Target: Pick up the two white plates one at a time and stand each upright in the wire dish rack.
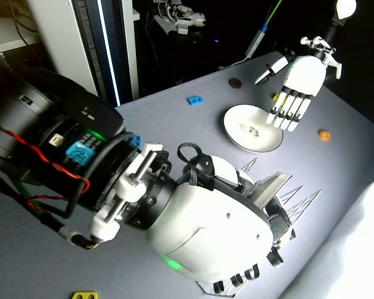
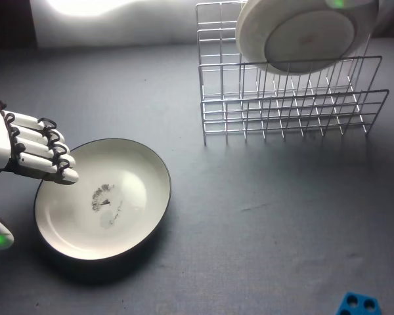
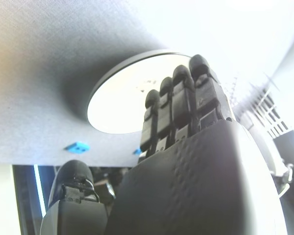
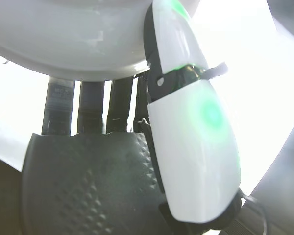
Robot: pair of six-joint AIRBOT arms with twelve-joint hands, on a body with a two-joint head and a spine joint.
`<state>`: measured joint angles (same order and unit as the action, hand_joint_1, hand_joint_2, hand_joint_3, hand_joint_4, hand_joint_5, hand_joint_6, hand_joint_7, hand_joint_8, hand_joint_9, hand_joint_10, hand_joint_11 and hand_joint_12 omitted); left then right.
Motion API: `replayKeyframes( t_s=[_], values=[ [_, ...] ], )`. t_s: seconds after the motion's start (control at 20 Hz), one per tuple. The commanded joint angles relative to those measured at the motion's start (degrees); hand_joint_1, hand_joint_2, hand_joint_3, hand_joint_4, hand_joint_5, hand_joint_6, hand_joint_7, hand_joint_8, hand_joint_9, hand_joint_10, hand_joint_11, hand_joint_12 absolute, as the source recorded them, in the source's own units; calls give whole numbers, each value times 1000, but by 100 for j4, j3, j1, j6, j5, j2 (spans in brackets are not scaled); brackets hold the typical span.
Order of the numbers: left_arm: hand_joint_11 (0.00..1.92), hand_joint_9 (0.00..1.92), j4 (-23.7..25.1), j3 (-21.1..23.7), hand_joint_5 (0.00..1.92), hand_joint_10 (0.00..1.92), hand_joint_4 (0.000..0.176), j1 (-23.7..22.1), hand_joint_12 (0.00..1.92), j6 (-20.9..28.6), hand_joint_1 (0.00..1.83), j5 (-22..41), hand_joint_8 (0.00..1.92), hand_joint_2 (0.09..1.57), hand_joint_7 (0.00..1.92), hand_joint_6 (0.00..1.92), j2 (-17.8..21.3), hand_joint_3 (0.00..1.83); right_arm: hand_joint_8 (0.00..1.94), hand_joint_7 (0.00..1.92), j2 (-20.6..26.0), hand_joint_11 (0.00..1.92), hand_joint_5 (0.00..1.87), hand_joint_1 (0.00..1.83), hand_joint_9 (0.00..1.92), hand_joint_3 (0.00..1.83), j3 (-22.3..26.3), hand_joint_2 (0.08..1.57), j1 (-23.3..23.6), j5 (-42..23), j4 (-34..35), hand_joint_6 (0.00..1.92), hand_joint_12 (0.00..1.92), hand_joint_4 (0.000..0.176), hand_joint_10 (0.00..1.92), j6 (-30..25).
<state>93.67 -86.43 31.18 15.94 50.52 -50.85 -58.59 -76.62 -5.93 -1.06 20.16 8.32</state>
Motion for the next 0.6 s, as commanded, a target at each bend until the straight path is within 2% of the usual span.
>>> replayKeyframes(
  t_s=[0.0, 0.1, 0.2, 0.55],
  values=[
    [0, 123, -293, -38, 143, 4, 0, -19, 301, 4, 0, 84, 5, 1072, 141, 4, 7, 0, 995, 945, 36, 606, 921, 1362, 830, 2, -56, 1134, 68, -832, 129, 1116, 1415, 0, 1260, -140],
    [0, 85, -293, -42, 100, 3, 0, -14, 165, 4, 0, 84, 1, 1076, 101, 2, 6, 1, 946, 988, 15, 595, 929, 1365, 825, 0, -80, 1127, 31, -882, 130, 1089, 1429, 0, 1259, -141],
    [0, 118, -293, -53, 132, 5, 0, -14, 271, 4, 0, 84, 4, 1075, 136, 3, 2, 0, 972, 988, 1, 581, 906, 1362, 792, 1, -94, 1136, -14, -909, 130, 1130, 1445, 0, 1278, -141],
    [0, 89, -262, -74, 129, 3, 0, 32, 203, 4, 0, 77, 3, 1076, 112, 2, -17, 0, 955, 997, -9, 589, 887, 1364, 816, 1, -131, 1134, -225, -1044, 130, 1157, 1439, 0, 1251, -140]
  ],
)
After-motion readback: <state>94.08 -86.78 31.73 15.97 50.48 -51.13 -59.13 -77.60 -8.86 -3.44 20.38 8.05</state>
